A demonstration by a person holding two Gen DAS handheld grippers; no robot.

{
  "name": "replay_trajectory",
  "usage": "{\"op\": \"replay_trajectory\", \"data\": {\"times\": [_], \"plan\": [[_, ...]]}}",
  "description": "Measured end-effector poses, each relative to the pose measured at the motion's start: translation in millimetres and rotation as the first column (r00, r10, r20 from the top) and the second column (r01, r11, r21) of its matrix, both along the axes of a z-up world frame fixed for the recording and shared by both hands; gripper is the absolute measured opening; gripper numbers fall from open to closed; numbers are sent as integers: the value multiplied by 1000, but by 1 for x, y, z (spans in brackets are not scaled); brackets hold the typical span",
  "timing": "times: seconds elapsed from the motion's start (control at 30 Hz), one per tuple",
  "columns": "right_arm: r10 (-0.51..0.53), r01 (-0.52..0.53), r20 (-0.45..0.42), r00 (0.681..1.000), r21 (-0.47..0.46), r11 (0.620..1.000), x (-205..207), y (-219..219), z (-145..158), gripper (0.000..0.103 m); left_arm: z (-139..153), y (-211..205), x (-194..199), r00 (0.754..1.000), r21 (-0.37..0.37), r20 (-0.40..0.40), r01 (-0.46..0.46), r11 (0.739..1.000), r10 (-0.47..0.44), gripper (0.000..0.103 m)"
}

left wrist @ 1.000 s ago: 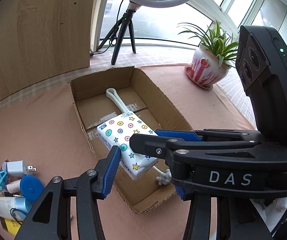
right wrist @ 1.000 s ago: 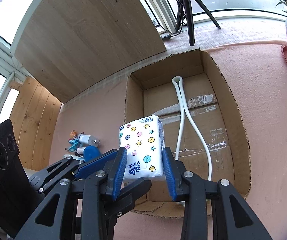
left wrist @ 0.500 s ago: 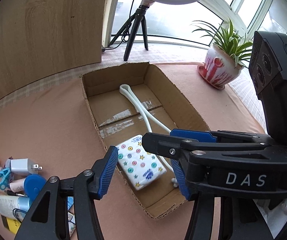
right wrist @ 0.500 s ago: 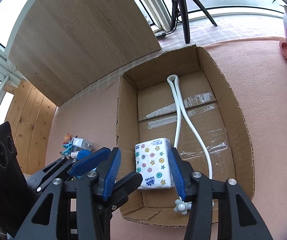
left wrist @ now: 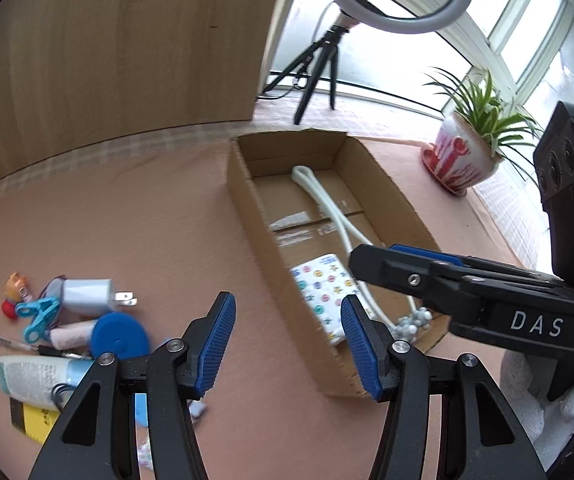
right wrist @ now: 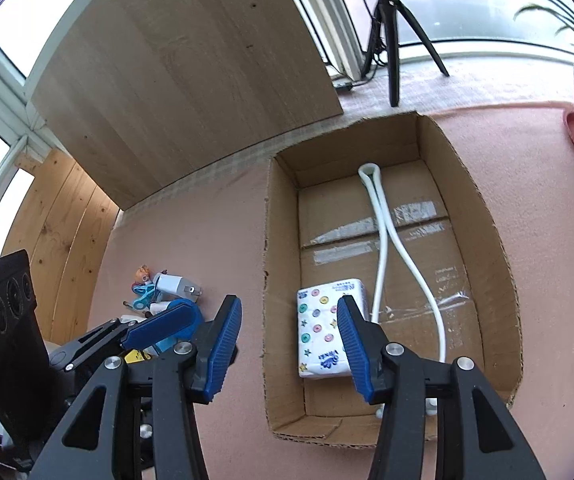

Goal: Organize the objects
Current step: 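Release the tissue pack and move the right tool back to the pile, then grasp the white charger with the right gripper and lift it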

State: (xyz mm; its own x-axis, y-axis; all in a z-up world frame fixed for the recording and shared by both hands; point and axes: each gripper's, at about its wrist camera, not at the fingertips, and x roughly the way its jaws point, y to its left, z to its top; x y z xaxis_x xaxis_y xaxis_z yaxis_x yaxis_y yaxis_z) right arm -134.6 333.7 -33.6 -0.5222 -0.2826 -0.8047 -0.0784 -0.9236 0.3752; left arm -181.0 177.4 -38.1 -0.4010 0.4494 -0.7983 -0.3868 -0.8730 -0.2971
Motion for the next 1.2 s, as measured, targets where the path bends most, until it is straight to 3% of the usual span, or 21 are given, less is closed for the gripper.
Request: {"op": "replay_trajectory", "data": {"times": [0.17, 0.3, 0.43, 0.57, 0.67, 0.77, 0.83, 0.93, 1.03, 1.1, 1.2], "plan": [[63, -62, -35, 997, 32, 998, -12, -31, 2, 46, -1, -47, -8, 995, -4, 12, -96, 995, 96, 59], [157, -158, 12, 987, 56, 986, -43, -70, -3, 46, -8, -101, -26, 979, -35, 40, -198, 980, 199, 59], [233, -233, 70, 970, -11, 972, -73, -104, -20, 46, -20, -165, -52, 939, -36, 88, -330, 943, 332, 59], [252, -244, 150, 956, -68, 967, -106, -130, -44, 46, -43, -218, -80, 891, -62, 151, -424, 904, 428, 59], [256, -242, 178, 950, -95, 965, -122, -149, -52, 46, -63, -243, -95, 857, -39, 217, -470, 882, 467, 59], [293, -283, 192, 937, -79, 956, -128, -171, -58, 46, -74, -263, -99, 819, 23, 258, -535, 844, 512, 58], [306, -302, 215, 927, -51, 952, -131, -183, -64, 46, -83, -266, -103, 827, 76, 312, -513, 855, 468, 57], [314, -320, 249, 916, -18, 947, -131, -195, -73, 46, -90, -255, -100, 847, 86, 331, -465, 881, 415, 57], [318, -335, 282, 905, 11, 942, -126, -198, -77, 46, -91, -241, -98, 867, 93, 320, -429, 898, 381, 56], [306, -328, 295, 905, 29, 944, -119, -195, -78, 45, -91, -232, -98, 878, 105, 328, -400, 910, 348, 47], [282, -310, 315, 906, 42, 950, -106, -187, -82, 37, -90, -211, -91, 900, 79, 297, -356, 931, 319, 44]]}}
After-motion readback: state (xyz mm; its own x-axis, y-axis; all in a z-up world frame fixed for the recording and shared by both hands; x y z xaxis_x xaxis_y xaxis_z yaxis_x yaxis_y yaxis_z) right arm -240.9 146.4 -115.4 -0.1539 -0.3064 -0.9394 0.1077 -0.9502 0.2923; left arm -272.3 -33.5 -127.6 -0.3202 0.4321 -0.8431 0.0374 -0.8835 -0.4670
